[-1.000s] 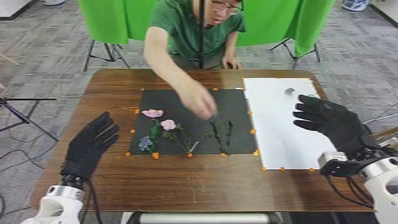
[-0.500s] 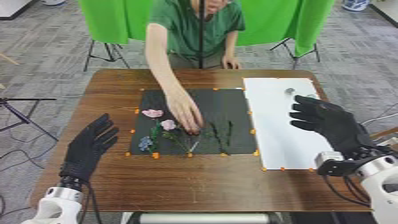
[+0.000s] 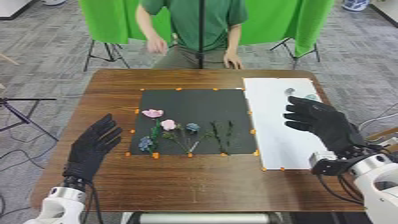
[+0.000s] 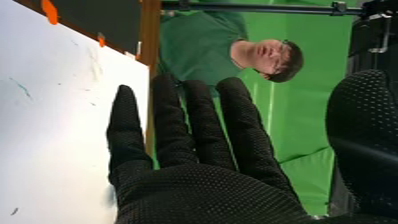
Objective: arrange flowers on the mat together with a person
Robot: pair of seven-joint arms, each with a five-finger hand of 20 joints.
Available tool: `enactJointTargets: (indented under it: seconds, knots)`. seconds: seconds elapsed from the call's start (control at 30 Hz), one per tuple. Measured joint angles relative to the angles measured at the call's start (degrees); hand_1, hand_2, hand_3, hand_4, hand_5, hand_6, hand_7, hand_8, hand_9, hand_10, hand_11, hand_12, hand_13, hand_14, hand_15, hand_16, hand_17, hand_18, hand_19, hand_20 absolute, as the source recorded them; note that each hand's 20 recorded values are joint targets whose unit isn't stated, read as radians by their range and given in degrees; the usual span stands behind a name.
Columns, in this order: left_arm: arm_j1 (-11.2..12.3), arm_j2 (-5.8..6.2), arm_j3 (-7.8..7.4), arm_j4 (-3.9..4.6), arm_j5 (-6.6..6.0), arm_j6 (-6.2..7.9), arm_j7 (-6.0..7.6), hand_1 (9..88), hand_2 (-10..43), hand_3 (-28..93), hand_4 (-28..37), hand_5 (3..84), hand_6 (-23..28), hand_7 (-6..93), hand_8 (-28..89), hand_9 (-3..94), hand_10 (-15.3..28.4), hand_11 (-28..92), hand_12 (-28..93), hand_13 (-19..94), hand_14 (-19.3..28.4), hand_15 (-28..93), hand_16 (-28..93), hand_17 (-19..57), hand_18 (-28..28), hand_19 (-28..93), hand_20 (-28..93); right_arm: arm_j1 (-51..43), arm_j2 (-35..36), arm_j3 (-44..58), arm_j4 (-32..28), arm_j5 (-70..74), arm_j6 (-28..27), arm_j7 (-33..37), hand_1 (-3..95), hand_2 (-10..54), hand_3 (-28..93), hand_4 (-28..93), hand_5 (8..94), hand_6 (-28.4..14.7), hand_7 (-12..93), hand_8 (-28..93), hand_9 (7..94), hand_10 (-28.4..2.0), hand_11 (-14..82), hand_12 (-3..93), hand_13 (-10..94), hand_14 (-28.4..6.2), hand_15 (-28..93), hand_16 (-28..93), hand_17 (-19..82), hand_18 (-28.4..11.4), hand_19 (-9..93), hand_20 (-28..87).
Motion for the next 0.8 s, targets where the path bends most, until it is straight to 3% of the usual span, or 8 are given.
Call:
enactJointTargets:
  seconds: [0.2,0.33,0.5,0.67,0.8]
  knots:
    - [-0.15,0.04,-0.21,-0.17,0.01,-0.12,-0.04,24.3,-2.0,70,-28.3,31.1,4.3,18.7,-10,22.0,11.5,24,13,22,14.0,23,-1,-9.5,21.5,44,4,0.18,0.05,-0.05,-0.01,0.06,-0.63,0.34,18.2,-0.7,85,-24,38.6,-6.1,11,-8,36.6,-14.5,9.6,20.7,32,-12.9,12,29,5,-21.2,38,22]
    - [-0.06,-0.78,-0.7,-0.21,0.18,-0.76,-0.39,24.3,-2.0,70,-28.3,31.1,4.3,18.6,-10,21.9,11.5,24,13,22,14.0,22,-1,-9.5,21.5,44,4,-0.07,0.05,0.18,-0.36,-0.11,-0.83,0.31,19.5,-2.2,85,-24,38.8,-6.0,12,-8,37.0,-14.3,9.8,20.7,33,-12.7,12,29,6,-20.8,37,22]
    - [-0.9,-1.33,-0.61,-0.06,0.02,-1.45,-0.38,24.6,-2.2,70,-28.3,31.1,4.4,18.6,-10,22.1,11.5,24,13,22,14.0,22,-1,-9.3,21.8,44,4,-0.52,0.28,0.71,-0.75,-0.93,-1.3,-0.35,26.7,-7.5,85,-26,39.8,-6.3,14,-10,38.0,-14.6,12.7,19.2,36,-11.3,15,24,17,-13.5,38,21]
    - [-0.36,-1.35,-0.66,-0.3,-0.06,-1.42,-0.26,24.8,-2.3,70,-28.3,31.1,4.3,18.5,-10,22.1,11.5,24,13,22,14.0,22,-1,-9.3,22.0,45,4,-0.51,2.49,-0.53,0.45,-8.82,-0.13,-7.97,30.5,-9.5,85,-28,41.2,-5.5,19,-12,40.4,-12.7,16.8,17.0,41,-8.9,20,18,22,-11.2,42,23]
    - [0.32,-1.25,-0.87,-0.48,0.04,-1.23,0.1,25.0,-2.5,70,-28.3,31.1,4.1,18.8,-10,22.1,11.5,24,13,22,14.0,23,-1,-9.3,22.0,45,4,0.69,8.19,-3.86,2.62,-24.56,6.17,-15.15,32.6,-9.5,85,-28,40.7,-3.4,24,-15,41.4,-10.6,18.1,16.5,44,-6.7,23,16,22,-11.6,50,24]
